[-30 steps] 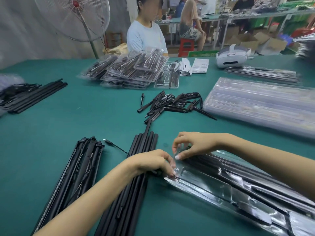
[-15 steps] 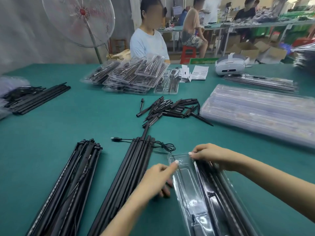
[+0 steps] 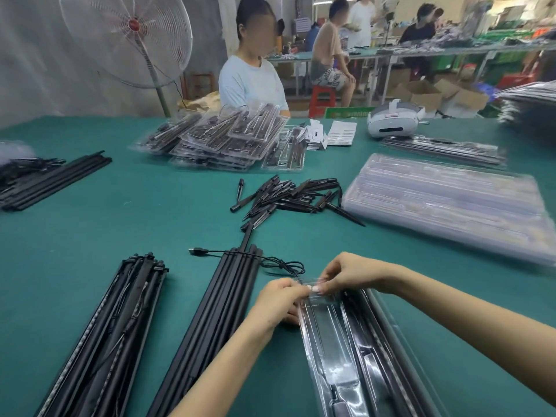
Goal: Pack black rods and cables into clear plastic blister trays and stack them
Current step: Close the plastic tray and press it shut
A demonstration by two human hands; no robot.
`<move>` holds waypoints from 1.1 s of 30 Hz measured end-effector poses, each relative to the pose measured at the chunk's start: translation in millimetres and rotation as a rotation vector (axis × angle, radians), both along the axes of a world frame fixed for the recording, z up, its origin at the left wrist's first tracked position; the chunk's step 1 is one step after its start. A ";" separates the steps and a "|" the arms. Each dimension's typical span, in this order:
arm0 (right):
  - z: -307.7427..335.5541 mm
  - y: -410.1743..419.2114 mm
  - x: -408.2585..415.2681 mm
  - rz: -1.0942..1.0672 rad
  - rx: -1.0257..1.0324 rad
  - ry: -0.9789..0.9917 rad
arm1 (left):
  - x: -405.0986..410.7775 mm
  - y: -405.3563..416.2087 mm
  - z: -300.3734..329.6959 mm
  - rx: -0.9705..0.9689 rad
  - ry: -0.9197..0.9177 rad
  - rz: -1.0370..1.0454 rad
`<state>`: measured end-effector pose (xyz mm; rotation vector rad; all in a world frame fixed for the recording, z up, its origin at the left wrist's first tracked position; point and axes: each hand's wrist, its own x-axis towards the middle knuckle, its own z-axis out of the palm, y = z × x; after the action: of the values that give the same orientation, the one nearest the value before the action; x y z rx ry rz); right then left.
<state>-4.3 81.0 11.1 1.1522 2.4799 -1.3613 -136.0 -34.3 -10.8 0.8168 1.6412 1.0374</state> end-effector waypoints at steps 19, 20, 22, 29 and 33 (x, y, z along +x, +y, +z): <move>-8.7 -10.6 -5.2 -0.047 -0.050 -0.050 | 2.8 0.2 -14.6 0.038 0.173 0.019; -6.0 -8.9 -2.6 -0.028 -0.079 -0.030 | 1.9 0.4 -14.7 0.047 0.154 0.006; -3.0 -7.3 -1.3 -0.001 -0.066 -0.044 | -0.5 1.1 -13.8 0.055 0.103 -0.027; -6.2 -7.6 -10.5 -0.010 -0.019 -0.112 | -7.2 4.8 -13.5 -0.005 0.003 -0.065; -10.7 -8.9 -15.2 -0.101 -0.053 -0.092 | -5.1 5.7 -16.0 0.004 0.029 -0.036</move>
<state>-19.5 72.1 0.4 1.3127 2.3379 -1.3573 -141.1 -28.6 -26.8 0.8648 1.6439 1.0076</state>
